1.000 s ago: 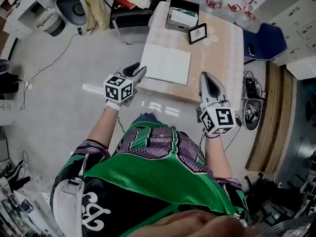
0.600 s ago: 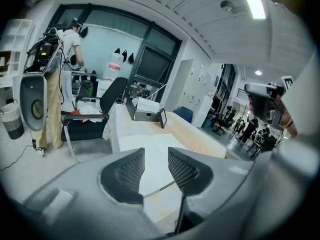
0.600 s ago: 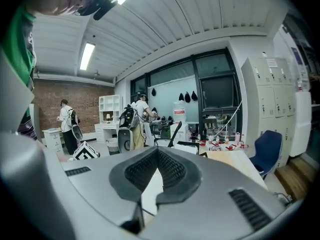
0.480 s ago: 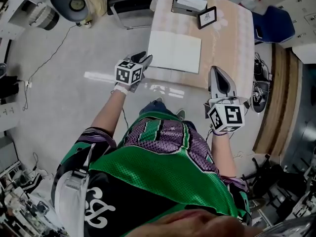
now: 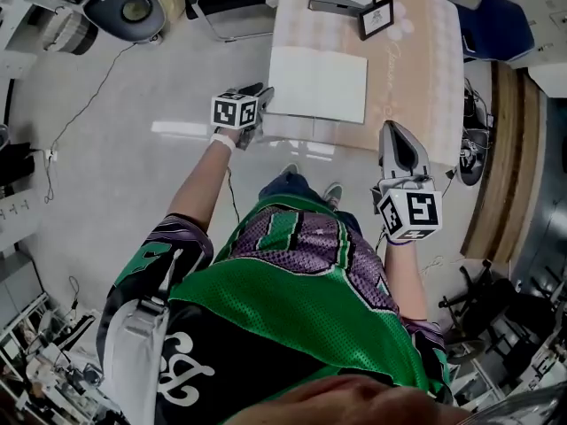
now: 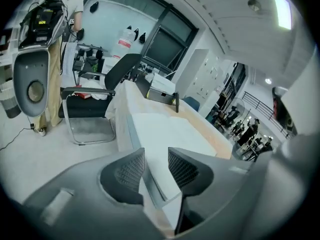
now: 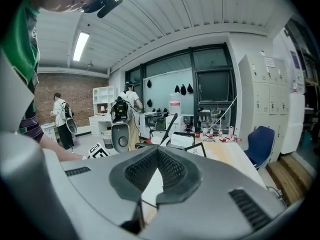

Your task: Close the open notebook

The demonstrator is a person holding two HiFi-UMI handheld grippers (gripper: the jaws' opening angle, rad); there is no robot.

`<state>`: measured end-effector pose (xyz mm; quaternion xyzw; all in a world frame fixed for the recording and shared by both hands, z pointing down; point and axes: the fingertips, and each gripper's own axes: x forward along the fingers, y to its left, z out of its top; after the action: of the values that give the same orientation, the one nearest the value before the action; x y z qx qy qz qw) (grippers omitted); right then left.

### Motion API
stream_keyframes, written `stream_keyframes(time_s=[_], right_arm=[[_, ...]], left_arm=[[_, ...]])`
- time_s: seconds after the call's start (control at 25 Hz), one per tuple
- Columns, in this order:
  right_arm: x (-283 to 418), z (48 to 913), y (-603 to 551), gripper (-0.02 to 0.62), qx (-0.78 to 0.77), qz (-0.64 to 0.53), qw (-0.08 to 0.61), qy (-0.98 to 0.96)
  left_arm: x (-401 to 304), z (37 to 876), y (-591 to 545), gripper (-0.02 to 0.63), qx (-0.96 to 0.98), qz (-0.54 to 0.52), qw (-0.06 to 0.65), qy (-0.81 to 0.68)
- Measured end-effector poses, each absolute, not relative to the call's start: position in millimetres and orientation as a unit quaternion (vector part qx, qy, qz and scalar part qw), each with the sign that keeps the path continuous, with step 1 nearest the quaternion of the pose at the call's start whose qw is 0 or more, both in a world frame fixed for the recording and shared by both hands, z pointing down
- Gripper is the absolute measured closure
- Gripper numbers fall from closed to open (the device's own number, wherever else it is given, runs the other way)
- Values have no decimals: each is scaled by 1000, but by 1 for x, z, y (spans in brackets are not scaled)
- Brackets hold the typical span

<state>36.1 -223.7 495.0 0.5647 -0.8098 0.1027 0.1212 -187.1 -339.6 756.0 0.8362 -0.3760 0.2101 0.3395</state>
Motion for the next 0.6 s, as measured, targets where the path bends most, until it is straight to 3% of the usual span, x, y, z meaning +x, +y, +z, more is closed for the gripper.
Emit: stream_keyframes(time_s=[0.6], right_arm=[[35,510,-220,597,574,114,140,-799]], left_arm=[[-192,794,-349,440,818,209,393,-365]])
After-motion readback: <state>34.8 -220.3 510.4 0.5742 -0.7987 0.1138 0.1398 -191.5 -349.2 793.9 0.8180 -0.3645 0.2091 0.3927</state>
